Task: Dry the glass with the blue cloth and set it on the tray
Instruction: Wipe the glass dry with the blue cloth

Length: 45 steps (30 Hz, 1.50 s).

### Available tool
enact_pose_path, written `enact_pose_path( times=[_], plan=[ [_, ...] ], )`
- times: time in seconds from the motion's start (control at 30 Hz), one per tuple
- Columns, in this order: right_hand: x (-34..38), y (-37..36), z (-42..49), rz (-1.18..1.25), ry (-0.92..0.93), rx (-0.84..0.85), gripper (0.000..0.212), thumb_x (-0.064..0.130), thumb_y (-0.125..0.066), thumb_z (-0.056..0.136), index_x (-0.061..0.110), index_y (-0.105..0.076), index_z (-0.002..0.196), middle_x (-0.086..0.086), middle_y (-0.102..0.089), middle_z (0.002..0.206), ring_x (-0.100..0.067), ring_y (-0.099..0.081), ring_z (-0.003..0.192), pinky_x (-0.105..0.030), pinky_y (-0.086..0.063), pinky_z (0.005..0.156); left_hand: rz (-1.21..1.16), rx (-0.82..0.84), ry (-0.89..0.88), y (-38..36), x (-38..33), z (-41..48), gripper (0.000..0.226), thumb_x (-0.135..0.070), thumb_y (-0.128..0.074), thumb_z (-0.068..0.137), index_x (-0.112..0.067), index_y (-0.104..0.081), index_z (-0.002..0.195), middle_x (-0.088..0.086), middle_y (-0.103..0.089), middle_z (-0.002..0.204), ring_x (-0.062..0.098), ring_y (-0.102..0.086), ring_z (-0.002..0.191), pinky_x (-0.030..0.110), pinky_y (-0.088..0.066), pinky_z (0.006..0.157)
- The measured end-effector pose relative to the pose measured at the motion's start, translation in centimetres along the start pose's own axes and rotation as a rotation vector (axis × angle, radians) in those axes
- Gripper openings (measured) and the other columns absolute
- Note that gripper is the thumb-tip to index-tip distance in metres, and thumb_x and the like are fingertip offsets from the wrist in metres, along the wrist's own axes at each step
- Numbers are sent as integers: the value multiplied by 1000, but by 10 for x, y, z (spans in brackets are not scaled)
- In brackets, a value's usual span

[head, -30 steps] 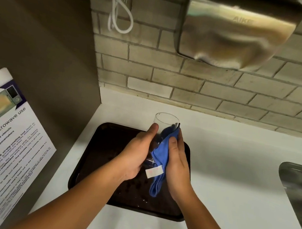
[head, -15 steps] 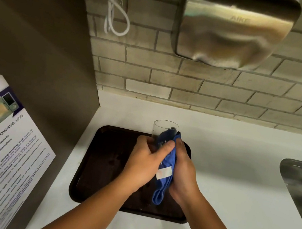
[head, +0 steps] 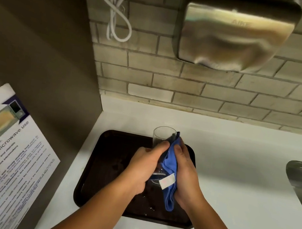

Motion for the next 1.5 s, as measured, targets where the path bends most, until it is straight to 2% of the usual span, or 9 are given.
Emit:
enact_pose_path(
  times=[0.33,0.57,0.67,0.8,0.87,1.03,1.27,1.37,1.5],
  plan=[
    [4,-1,2,180,-201,-22,51,51,-58,109,8,-83,119,-20,-82,109,-34,-82,96,-45,-67,83,188,-140,-93,-1,-1,-1,51,-64,-76,93,-17,-68,114,6,-83,109,20,-83,91,27,-60,63],
    [3,-2,8,29,56,-95,32,36,-61,110,33,-70,140,-8,-82,129,-27,-80,117,-32,-67,87,244,-155,-150,3,-5,4,62,-61,-90,82,-14,-66,115,5,-82,106,16,-82,88,19,-61,58],
    [5,2,7,26,-24,-66,45,42,-62,108,24,-65,149,-16,-77,138,-34,-74,128,-49,-59,109,157,-49,-95,4,-6,5,57,-52,-91,86,-4,-76,114,9,-87,97,22,-86,82,37,-71,72],
    [12,10,2,38,-217,15,57,58,-62,104,11,-78,132,-20,-79,125,-35,-78,110,-42,-64,96,39,43,-47,3,-11,3,33,-38,-76,103,-6,-79,109,3,-84,79,15,-81,66,33,-67,63],
    [9,13,1,60,-263,27,67,60,-64,102,4,-73,138,-24,-72,127,-40,-68,117,-50,-52,111,-44,45,-27,-2,-13,0,32,-37,-69,107,-8,-79,111,0,-84,76,15,-82,65,31,-67,61],
    [13,6,4,121,-264,97,64,61,-67,100,11,-74,140,-18,-78,132,-33,-75,120,-49,-53,113,78,23,-198,-11,-7,-3,34,-44,-85,94,-13,-82,109,7,-89,98,24,-87,93,45,-69,89],
    [6,0,-1,407,-254,75,61,46,-88,85,8,-79,132,-19,-78,133,-35,-77,122,-46,-63,98,89,-11,-443,-18,3,2,51,-40,-93,87,-29,-66,129,-7,-83,116,6,-81,109,25,-64,91],
    [2,0,-2,498,-228,20,45,37,-83,88,4,-85,118,-20,-83,121,-34,-82,111,-44,-67,89,145,44,-508,-18,7,5,92,-60,-90,72,-30,-53,151,-15,-72,136,-1,-71,126,16,-59,99],
    [7,-4,-9,557,-242,19,44,34,-74,87,0,-86,112,-23,-83,119,-36,-84,103,-48,-70,83,243,31,-572,-10,14,12,90,-44,-94,81,-27,-49,157,-18,-66,142,-6,-63,134,8,-51,104]
  ],
)
Point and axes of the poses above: each hand's wrist, its own z-axis towards the middle knuckle, its own y-axis out of the back of the hand, x = y × z, the point moved 1 cm from there along z, towards the middle knuckle
